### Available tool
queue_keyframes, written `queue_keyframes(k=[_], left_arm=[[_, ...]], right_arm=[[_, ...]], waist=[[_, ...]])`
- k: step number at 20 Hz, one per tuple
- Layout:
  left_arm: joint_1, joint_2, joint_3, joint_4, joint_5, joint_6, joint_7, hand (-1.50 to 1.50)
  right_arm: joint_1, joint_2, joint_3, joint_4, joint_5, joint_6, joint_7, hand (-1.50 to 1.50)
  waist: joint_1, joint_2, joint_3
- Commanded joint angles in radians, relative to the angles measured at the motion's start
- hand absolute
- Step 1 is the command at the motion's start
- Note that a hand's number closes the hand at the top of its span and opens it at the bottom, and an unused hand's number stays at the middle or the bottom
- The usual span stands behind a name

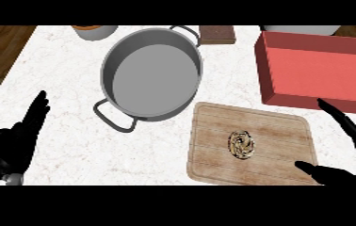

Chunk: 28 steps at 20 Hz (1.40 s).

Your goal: Pick the cupcake from the cutting board and place it in the pot

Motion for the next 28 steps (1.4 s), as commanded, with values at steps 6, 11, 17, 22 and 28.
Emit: queue_keyframes(k=[6,11,17,22,28], left_arm=[[0.015,0.013,0.025,-0.041,-0.008,-0.041,0.034,0.0],[-0.015,-0.029,-0.013,-0.024,-0.066,0.008,0.037,0.0],[-0.078,-0.046,-0.014,-0.017,-0.064,-0.011,0.077,0.0],[-0.014,-0.029,0.045,-0.035,-0.048,-0.06,0.06,0.0],[-0.078,-0.043,0.094,0.058,-0.059,-0.114,0.04,0.0]], right_arm=[[-0.115,-0.118,0.109,-0.203,0.092,0.217,0.419,-1.5],[-0.242,-0.185,0.228,-0.211,0.122,0.406,0.653,-1.5],[-0.409,-0.12,0.35,-0.195,0.024,0.633,0.937,-1.5],[-0.523,0.004,0.351,-0.118,-0.032,0.74,1.074,-1.5],[-0.59,0.172,0.435,-0.044,0.063,0.768,1.192,-1.5]], waist=[[0.029,0.003,-0.001],[0.04,0.006,-0.003],[0.038,0.007,-0.002],[0.029,0.003,0.0],[0.022,0.004,-0.001]])
